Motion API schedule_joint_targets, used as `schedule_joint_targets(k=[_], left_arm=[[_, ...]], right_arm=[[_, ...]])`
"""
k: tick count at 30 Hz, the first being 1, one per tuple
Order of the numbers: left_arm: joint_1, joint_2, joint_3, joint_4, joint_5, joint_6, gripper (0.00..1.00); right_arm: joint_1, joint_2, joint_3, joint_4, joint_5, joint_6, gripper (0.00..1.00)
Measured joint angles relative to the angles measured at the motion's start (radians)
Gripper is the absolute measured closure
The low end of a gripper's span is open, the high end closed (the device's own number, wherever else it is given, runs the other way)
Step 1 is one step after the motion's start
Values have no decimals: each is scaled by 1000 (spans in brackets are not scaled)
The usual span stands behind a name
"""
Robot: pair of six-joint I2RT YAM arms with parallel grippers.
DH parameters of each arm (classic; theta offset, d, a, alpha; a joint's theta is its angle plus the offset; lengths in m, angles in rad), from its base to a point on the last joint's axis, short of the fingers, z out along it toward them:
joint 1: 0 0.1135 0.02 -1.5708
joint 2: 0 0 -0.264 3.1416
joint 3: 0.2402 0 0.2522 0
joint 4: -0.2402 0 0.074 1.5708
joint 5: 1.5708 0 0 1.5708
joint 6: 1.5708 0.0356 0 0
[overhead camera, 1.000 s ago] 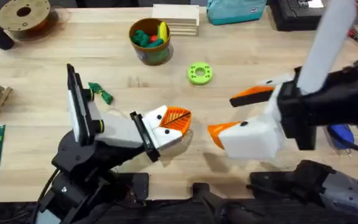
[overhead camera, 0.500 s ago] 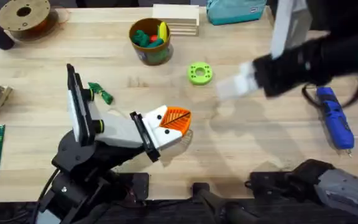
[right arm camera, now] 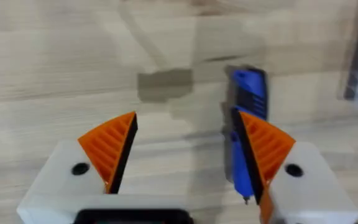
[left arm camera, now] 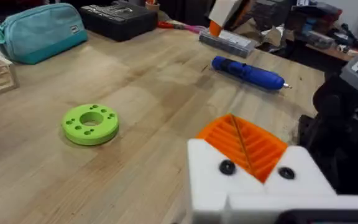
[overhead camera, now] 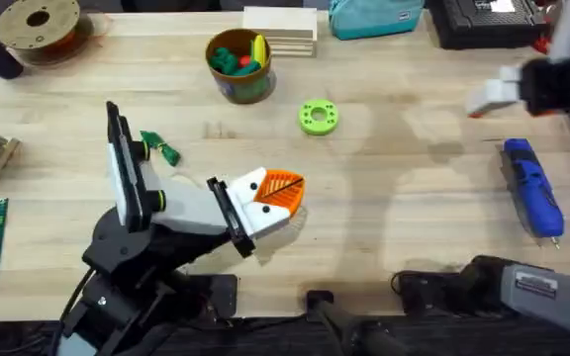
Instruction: Pick up the gripper from the table and insert it into the empty holder that is missing its gripper. Then pick up a screw, insert it into the mounting hole, and use the screwdriver to tighten it. Finally, clean up the table by picking up the vegetable and placing it into the bucket.
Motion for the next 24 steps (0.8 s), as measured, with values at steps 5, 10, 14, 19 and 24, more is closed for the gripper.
schedule_joint_targets(k=[5, 10, 14, 19, 24], left_arm=[[0, 0, 0, 0, 0, 0, 994], [0, 0, 0, 0, 0, 0, 994], [0, 0, 0, 0, 0, 0, 994], [0, 0, 0, 0, 0, 0, 994], [0, 0, 0, 0, 0, 0, 994]], right_arm=[[-193, 25, 0, -9, 9, -105, 37], [-353, 28, 0, -14, 9, -249, 13], [-506, 110, 0, -16, -27, -368, 12], [-551, 218, 0, -18, -65, -443, 12], [-546, 329, 0, -5, -85, -510, 12]])
